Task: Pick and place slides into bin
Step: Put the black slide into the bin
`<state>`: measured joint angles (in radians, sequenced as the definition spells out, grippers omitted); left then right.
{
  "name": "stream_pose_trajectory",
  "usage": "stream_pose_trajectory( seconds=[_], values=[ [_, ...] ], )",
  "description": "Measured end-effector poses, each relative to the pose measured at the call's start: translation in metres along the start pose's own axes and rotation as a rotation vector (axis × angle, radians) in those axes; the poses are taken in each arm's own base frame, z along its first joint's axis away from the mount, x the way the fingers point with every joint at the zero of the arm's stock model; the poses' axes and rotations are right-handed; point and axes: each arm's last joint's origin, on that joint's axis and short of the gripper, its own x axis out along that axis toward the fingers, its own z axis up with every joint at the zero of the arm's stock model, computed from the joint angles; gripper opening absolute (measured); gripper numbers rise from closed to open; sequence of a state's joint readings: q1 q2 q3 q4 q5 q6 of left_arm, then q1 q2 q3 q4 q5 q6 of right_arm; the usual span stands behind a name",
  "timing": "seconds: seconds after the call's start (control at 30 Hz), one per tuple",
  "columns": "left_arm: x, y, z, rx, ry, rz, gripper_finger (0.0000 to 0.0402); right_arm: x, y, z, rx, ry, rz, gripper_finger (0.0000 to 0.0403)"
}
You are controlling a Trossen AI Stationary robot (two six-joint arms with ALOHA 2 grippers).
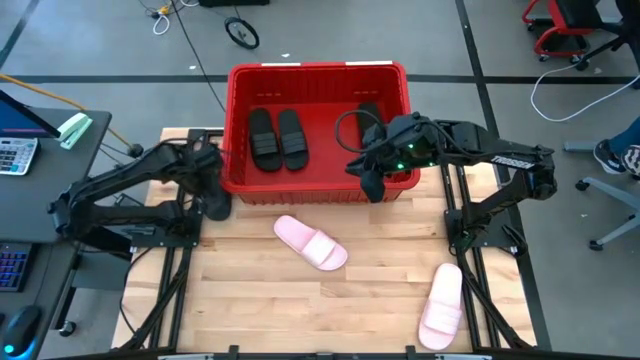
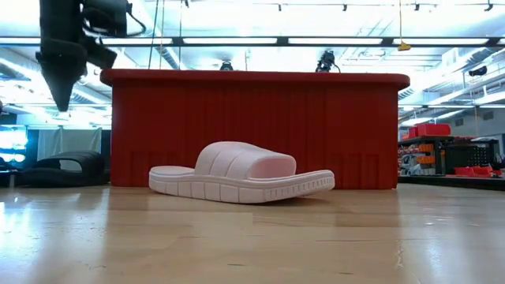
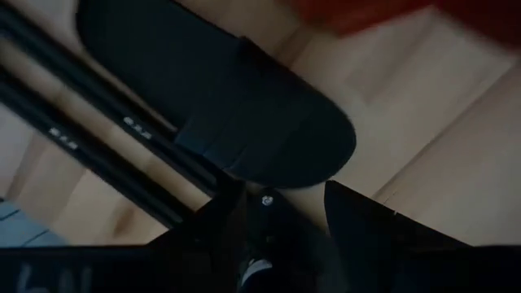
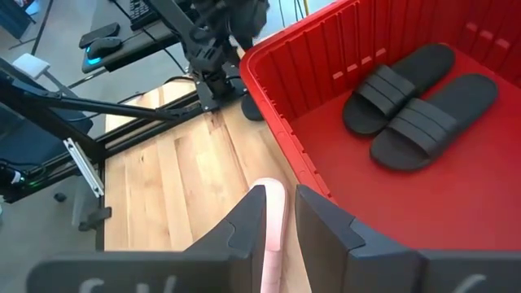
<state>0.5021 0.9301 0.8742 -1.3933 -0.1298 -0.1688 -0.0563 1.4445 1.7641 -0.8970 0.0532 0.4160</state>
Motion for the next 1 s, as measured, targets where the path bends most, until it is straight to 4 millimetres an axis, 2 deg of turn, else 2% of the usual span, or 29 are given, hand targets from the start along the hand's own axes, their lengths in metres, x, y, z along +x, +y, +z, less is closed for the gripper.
stream_pose_trajectory(
  seconds=[0.2,0.3,0.43,0.6,0.8,1.0],
  values=[
    [-0.035,0.016,-0.011,-0.262,-0.168,0.028,0.0172,0.000,0.000,0.000,0.000,0.000,0.000,0.0075],
    [-0.041,0.025,-0.024,-0.380,-0.176,0.067,0.0172,0.000,0.000,0.000,-0.001,0.000,0.000,0.0075],
    [-0.029,0.032,-0.030,-0.459,-0.093,0.103,0.0172,0.000,0.000,0.000,0.000,0.001,0.000,0.0075],
    [-0.006,0.038,-0.015,-0.555,-0.104,0.053,0.0172,0.000,0.000,0.000,0.000,0.001,0.001,0.0075],
    [0.012,0.045,0.000,-0.504,-0.163,0.059,0.0172,0.000,0.000,0.000,0.004,0.001,0.002,0.0075],
    [0.022,0.053,0.004,-0.522,-0.079,0.017,0.0172,0.000,0.000,0.000,0.004,0.001,0.002,0.0075]
  ],
)
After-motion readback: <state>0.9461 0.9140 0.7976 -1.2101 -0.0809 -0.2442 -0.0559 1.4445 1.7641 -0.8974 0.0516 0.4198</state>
